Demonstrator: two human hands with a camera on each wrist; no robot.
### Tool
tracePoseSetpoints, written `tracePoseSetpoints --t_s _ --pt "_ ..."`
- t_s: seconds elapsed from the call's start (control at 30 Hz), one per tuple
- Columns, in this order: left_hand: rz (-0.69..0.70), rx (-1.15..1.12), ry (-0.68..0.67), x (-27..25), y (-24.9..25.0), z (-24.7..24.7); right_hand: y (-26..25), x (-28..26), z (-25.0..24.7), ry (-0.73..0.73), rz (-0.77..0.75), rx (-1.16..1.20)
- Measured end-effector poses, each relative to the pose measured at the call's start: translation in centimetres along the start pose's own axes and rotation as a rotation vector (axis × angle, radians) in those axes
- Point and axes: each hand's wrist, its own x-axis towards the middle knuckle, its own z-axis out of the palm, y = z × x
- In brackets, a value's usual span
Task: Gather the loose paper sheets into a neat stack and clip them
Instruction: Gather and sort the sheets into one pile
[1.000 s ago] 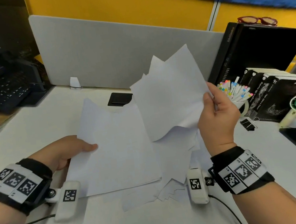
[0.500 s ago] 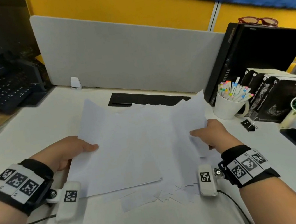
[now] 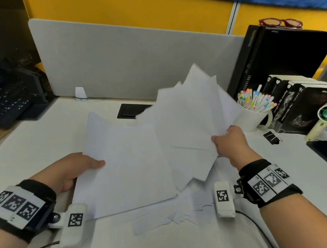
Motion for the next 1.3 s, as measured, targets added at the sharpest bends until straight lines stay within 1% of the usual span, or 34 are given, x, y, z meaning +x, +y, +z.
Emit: tracePoseSetpoints --t_s 0.07,0.13,0.2,0.27,0.37,0.5,0.57,0.63,0.7,0.77,0.8,0.83,0.9,0.97,1.03,1.13,1.23,1.3 --pt "-0.006 -0.036 0.021 0.0 0.0 0.1 0.0 0.3 -0.3 0.113 -0.01 0.212" --pt "-0.008 -0.077 0.038 0.1 -0.2 0.3 -0.2 0.1 -0.4 0.186 0.018 0.449" --pt "0.007 -0.136 0.042 0.2 -0.3 0.7 -0.3 0.0 -0.2 0.223 0.033 0.587" --pt "0.027 -0.226 0.03 0.2 -0.3 1.4 -0.3 0.1 0.0 0.202 0.049 0.661" --pt "0.044 -0.353 0.018 -0.1 -0.1 2.4 0.0 -0.1 0.6 0.09 0.096 0.687" --pt "0.052 -0.352 0.027 -0.8 0.5 3.2 0.5 -1.1 2.4 -0.096 0.101 0.64" --pt "0.1 -0.358 0.009 -1.1 0.4 3.6 0.9 -1.7 3.3 -0.223 0.13 0.631" --pt "0.148 -0.393 -0.018 -1.3 0.3 3.9 0.8 -2.5 3.9 -0.383 0.176 0.63" --pt "0.161 -0.409 -0.034 -1.6 0.2 4.1 0.5 -3.3 3.9 -0.532 0.2 0.562" --pt "0.159 -0.384 -0.057 -1.9 0.3 4.3 0.1 -4.0 3.7 -0.611 0.187 0.382" --pt "0.154 -0.368 -0.073 -2.0 0.2 4.4 -0.1 -4.1 3.6 -0.603 0.182 0.278" --pt "0.143 -0.354 -0.09 -2.0 0.2 4.4 -0.1 -4.2 3.5 -0.564 0.187 0.186" --pt "0.114 -0.336 -0.114 -1.9 0.0 4.2 -0.1 -3.9 3.6 -0.41 0.171 0.092" --pt "0.106 -0.335 -0.125 -1.7 -0.2 4.1 0.2 -3.2 3.5 -0.24 0.081 0.006" --pt "0.118 -0.345 -0.125 -1.7 -0.2 4.2 0.5 -2.4 3.1 -0.146 0.042 -0.037" --pt "0.126 -0.372 -0.11 -1.6 -0.2 4.4 0.7 -1.7 2.5 -0.093 0.05 -0.069" --pt "0.108 -0.402 -0.095 -1.2 -0.4 4.3 0.1 -1.5 2.2 -0.116 0.114 -0.107" --pt "0.096 -0.418 -0.096 -0.9 -0.5 4.2 -0.4 -1.8 2.1 -0.137 0.13 -0.127"
